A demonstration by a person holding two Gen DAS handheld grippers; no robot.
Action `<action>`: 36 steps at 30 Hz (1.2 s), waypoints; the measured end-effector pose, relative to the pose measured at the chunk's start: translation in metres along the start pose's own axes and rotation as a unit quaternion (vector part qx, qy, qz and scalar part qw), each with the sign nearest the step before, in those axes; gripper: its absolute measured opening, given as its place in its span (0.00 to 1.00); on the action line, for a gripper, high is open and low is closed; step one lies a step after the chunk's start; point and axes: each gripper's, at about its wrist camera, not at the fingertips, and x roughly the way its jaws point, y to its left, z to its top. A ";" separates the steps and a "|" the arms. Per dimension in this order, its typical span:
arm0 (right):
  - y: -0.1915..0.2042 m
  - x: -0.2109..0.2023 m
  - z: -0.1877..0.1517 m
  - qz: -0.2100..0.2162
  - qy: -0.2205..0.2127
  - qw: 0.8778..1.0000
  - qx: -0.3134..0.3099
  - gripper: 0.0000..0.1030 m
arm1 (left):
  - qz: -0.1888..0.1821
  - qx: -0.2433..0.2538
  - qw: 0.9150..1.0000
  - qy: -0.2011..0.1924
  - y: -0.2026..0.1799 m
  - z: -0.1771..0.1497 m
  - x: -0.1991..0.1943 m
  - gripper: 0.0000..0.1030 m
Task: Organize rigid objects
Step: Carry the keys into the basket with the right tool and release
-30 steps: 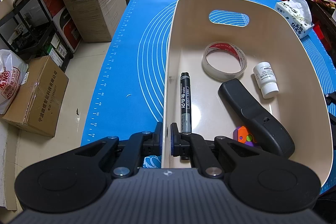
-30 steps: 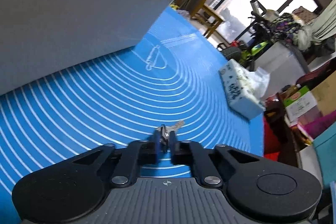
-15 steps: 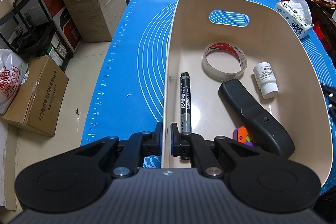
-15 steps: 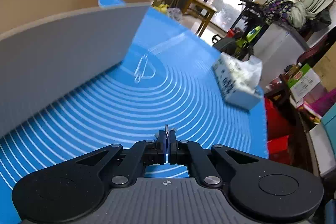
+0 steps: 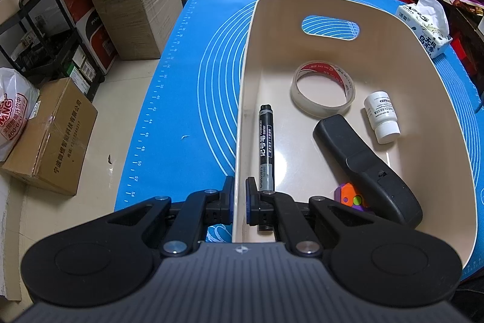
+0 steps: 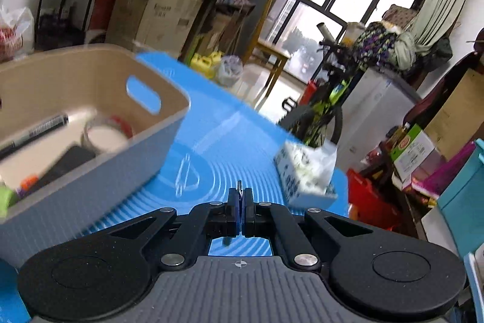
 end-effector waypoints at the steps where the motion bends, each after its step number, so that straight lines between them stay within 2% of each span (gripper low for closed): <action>1: 0.000 -0.005 0.006 0.001 -0.008 1.000 0.003 0.12 | 0.000 0.000 1.000 0.000 0.000 0.000 0.000 0.07; 10: 0.018 -0.034 0.060 0.038 -0.077 0.996 0.016 0.12 | 0.000 0.000 1.000 0.000 0.000 0.000 0.000 0.07; 18: 0.059 -0.030 0.092 0.098 -0.094 0.990 0.037 0.12 | -0.001 0.001 1.000 0.000 -0.001 0.000 0.000 0.07; 22: 0.082 -0.018 0.097 0.129 -0.069 0.988 0.045 0.12 | -0.001 0.001 1.000 -0.001 -0.003 0.000 0.000 0.07; 32: 0.121 0.020 0.080 0.195 0.051 0.977 0.074 0.13 | -0.001 0.001 1.000 -0.001 -0.004 0.000 0.001 0.06; 36: 0.127 0.023 0.074 0.199 0.065 0.975 0.074 0.14 | 0.000 0.000 1.000 -0.001 -0.004 0.000 0.001 0.06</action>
